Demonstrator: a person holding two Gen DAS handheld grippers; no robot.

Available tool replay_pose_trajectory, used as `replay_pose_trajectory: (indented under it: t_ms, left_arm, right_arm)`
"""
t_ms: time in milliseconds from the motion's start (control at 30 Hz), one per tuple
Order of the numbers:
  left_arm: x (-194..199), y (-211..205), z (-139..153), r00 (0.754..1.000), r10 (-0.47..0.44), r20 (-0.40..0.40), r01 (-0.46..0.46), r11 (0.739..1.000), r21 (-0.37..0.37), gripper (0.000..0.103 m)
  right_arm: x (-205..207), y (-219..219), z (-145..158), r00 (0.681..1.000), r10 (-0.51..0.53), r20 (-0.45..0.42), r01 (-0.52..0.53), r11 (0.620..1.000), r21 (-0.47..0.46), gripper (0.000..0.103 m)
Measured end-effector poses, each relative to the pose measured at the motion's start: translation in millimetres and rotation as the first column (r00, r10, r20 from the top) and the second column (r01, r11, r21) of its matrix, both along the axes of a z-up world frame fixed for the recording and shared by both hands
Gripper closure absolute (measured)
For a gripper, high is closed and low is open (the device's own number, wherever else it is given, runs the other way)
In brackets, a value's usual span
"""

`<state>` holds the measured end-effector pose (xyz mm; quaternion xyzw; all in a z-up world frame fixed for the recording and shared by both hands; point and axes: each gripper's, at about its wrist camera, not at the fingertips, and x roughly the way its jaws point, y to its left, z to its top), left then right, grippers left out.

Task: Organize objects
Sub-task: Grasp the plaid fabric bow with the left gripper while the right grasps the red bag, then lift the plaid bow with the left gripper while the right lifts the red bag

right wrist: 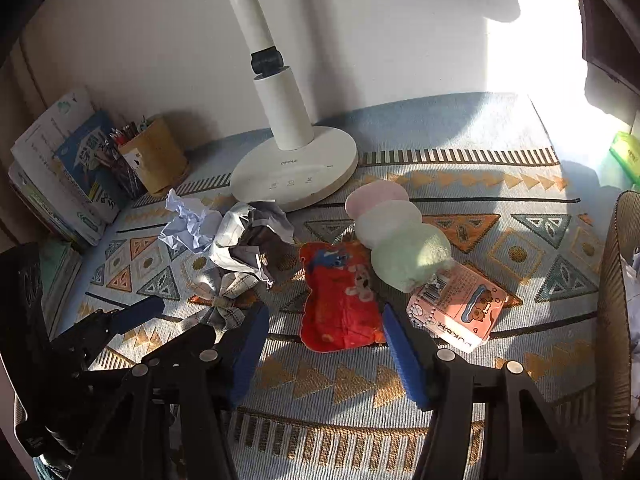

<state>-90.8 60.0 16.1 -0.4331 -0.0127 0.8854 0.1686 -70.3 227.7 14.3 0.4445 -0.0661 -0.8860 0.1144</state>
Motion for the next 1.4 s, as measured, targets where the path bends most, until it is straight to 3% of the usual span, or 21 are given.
replay_pose_trajectory:
  t_ms: [67, 167, 233, 300, 400, 533, 667, 733, 867, 1067, 1133, 1200, 1267, 1400]
  left_arm:
    - [-6.2, 11.2, -5.3, 1.000, -0.016, 0.007, 0.016, 0.999, -0.042, 0.027]
    - [-14.8, 20.4, -14.1, 0.999, -0.024, 0.032, 0.026, 0.998, -0.059, 0.042]
    - [-15.3, 23.3, -12.2, 1.000, -0.025, 0.016, 0.026, 0.998, -0.059, 0.046]
    - [-16.1, 25.9, -13.0, 1.000, -0.020, 0.012, 0.020, 0.997, -0.070, 0.062]
    - [-13.6, 25.2, -11.8, 0.999, -0.031, 0.009, 0.031, 0.998, -0.052, 0.083]
    - [-0.6, 17.6, -3.2, 1.000, -0.019, 0.003, 0.019, 1.000, -0.019, 0.084]
    - [40.2, 12.6, 13.2, 1.000, -0.001, -0.029, 0.001, 1.000, -0.003, 0.084]
    - [62.6, 12.9, 16.3, 0.999, 0.016, -0.038, -0.016, 1.000, 0.000, 0.084]
    - [93.4, 21.0, 11.7, 0.997, 0.049, -0.063, -0.050, 0.999, -0.017, 0.084]
    - [97.4, 28.1, 0.9, 0.991, 0.100, -0.094, -0.109, 0.990, -0.093, 0.083]
    - [97.1, 23.8, 0.2, 0.986, 0.131, -0.101, -0.142, 0.985, -0.101, 0.083]
    - [96.5, 21.6, -0.8, 0.982, 0.156, -0.105, -0.167, 0.980, -0.105, 0.082]
    - [96.8, 22.3, -1.7, 0.978, 0.173, -0.114, -0.187, 0.974, -0.124, 0.082]
    - [98.2, 28.1, -2.5, 0.979, 0.162, -0.126, -0.180, 0.971, -0.155, 0.081]
  right_arm:
    - [-11.8, -3.3, -11.1, 1.000, 0.008, 0.030, -0.008, 1.000, -0.010, 0.044]
    - [-22.8, -10.0, -20.5, 1.000, -0.014, 0.024, 0.012, 0.999, 0.049, 0.044]
    - [-28.7, -12.5, -27.0, 1.000, -0.019, 0.022, 0.017, 0.997, 0.079, 0.048]
    - [-31.9, -11.2, -33.2, 0.999, -0.038, 0.025, 0.035, 0.995, 0.098, 0.062]
    - [-26.0, -4.8, -27.5, 1.000, -0.022, 0.006, 0.022, 0.999, 0.040, 0.069]
    - [-2.3, 3.2, -13.7, 1.000, -0.013, 0.007, 0.013, 1.000, -0.010, 0.069]
    - [45.6, 9.8, 0.3, 1.000, -0.006, -0.007, 0.006, 0.999, -0.047, 0.069]
    - [74.7, 11.5, 2.9, 1.000, -0.014, -0.026, 0.013, 1.000, -0.022, 0.069]
    - [108.9, 12.6, -9.3, 0.998, -0.038, -0.045, 0.043, 0.993, 0.113, 0.068]
    - [114.1, 24.4, -27.6, 1.000, -0.022, -0.019, 0.024, 0.997, 0.077, 0.068]
    - [114.1, 24.4, -27.9, 0.999, -0.023, -0.023, 0.025, 0.997, 0.075, 0.062]
    - [115.2, 23.8, -27.1, 0.999, -0.017, -0.034, 0.019, 0.998, 0.068, 0.048]
    - [116.3, 22.3, -25.8, 0.998, -0.027, -0.049, 0.031, 0.997, 0.075, 0.040]
    - [120.1, 19.6, -24.0, 0.997, -0.026, -0.072, 0.032, 0.995, 0.092, 0.040]
